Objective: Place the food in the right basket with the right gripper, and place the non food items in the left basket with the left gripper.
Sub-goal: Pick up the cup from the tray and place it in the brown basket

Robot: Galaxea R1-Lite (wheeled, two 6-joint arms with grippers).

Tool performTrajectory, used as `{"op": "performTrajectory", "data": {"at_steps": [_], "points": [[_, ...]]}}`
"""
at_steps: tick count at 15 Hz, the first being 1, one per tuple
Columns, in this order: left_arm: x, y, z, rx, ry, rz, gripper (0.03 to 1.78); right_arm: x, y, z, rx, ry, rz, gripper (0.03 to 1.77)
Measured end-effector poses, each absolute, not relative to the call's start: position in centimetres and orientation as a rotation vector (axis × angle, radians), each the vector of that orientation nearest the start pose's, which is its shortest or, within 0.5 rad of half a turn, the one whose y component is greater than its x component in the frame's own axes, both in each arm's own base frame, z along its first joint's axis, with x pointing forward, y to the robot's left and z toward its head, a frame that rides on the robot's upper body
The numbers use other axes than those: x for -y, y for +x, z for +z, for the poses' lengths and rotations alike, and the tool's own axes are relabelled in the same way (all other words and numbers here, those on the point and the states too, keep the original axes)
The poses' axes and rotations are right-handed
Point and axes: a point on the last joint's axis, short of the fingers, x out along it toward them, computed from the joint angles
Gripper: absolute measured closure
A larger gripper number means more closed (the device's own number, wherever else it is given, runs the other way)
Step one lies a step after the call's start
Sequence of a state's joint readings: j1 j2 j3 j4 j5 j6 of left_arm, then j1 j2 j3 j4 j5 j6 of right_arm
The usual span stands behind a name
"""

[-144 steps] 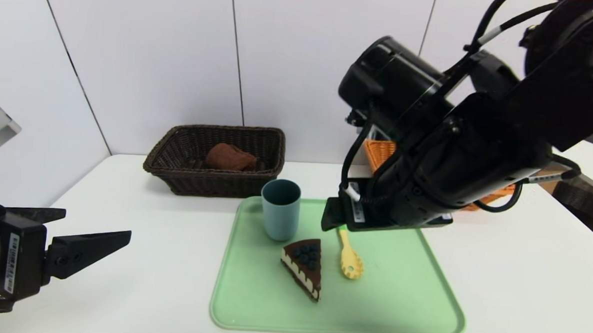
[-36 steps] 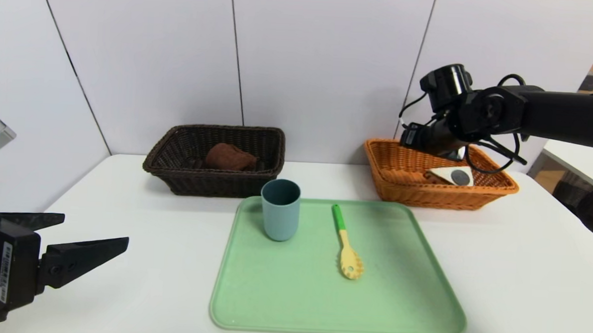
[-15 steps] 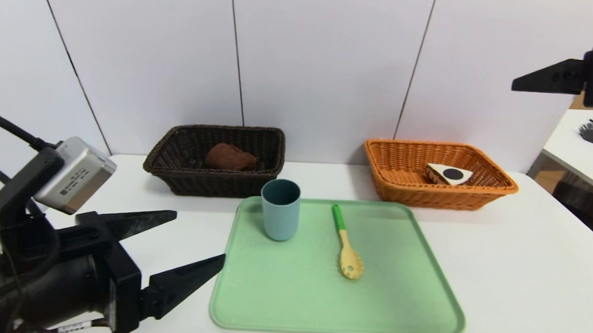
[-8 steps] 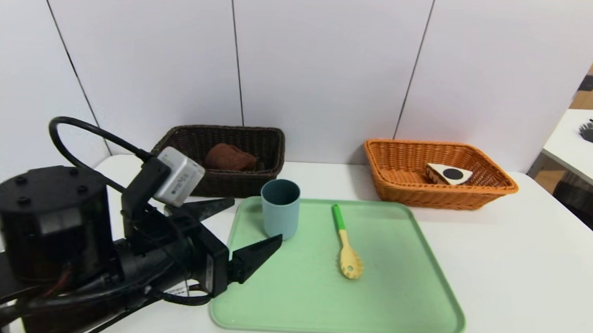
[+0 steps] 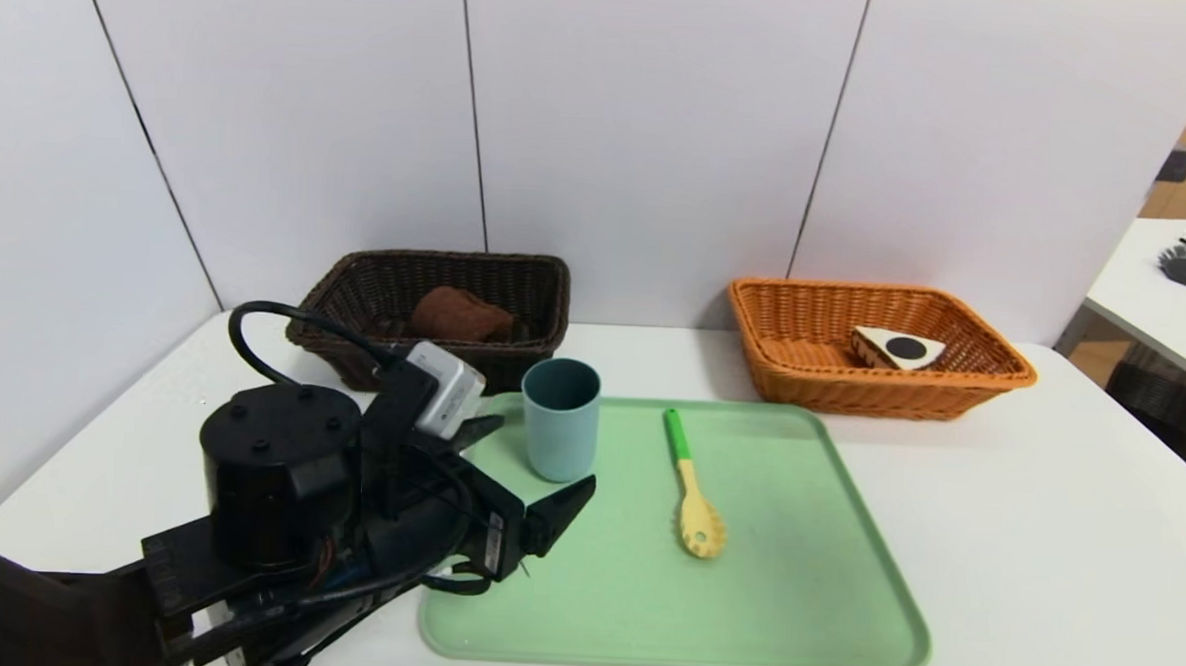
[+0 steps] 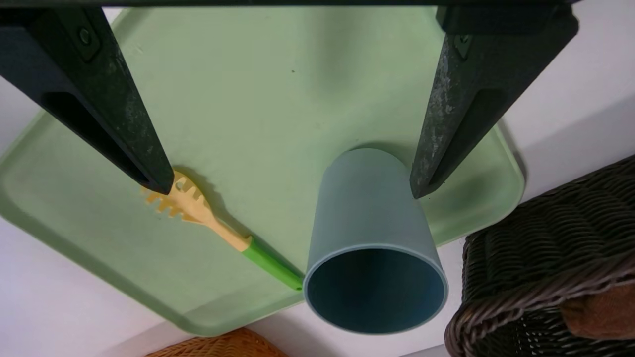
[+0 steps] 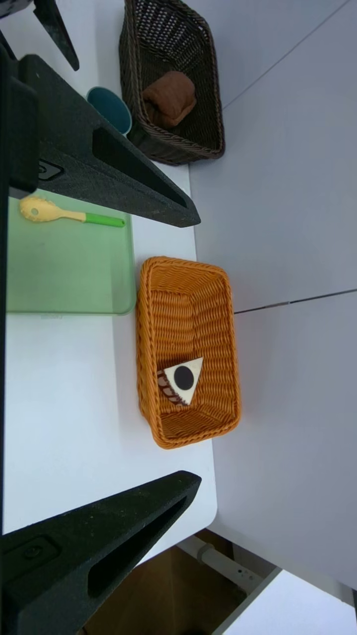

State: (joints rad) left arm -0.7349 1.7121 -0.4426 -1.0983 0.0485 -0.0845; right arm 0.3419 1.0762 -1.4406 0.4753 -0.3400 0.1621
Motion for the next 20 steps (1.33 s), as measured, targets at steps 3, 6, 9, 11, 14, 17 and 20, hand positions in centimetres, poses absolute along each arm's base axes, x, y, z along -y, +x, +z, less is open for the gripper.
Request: {"op": "performTrajectory", "data": {"at_steps": [3, 6, 9, 11, 14, 17, 20], "points": [[18.5, 20.7, 12.5, -0.177, -0.019, -0.667, 0.12, -2.4, 8.9, 38.5, -0.102, 0.125, -0.005, 0.11], [19.0, 21.5, 11.5, -0.173, -0.016, -0.626, 0.12, -2.4, 8.8, 38.5, -0.101, 0.126, 0.005, 0.11], [19.5, 22.2, 10.9, -0.169, -0.013, -0.593, 0.12, -2.4, 8.8, 38.6, -0.1, 0.126, 0.018, 0.11], [19.6, 22.4, 10.7, -0.169, -0.013, -0.579, 0.12, -2.5, 8.8, 38.6, -0.099, 0.126, 0.029, 0.11], [19.9, 22.9, 10.7, -0.163, -0.014, -0.558, 0.12, -2.5, 8.8, 38.5, -0.103, 0.124, 0.033, 0.11], [20.2, 23.2, 10.7, -0.156, -0.017, -0.558, 0.12, -2.5, 8.9, 38.3, -0.113, 0.118, 0.032, 0.11], [20.3, 23.4, 10.5, -0.159, -0.015, -0.557, 0.12, -2.6, 9.0, 38.0, -0.122, 0.112, 0.032, 0.11]]}}
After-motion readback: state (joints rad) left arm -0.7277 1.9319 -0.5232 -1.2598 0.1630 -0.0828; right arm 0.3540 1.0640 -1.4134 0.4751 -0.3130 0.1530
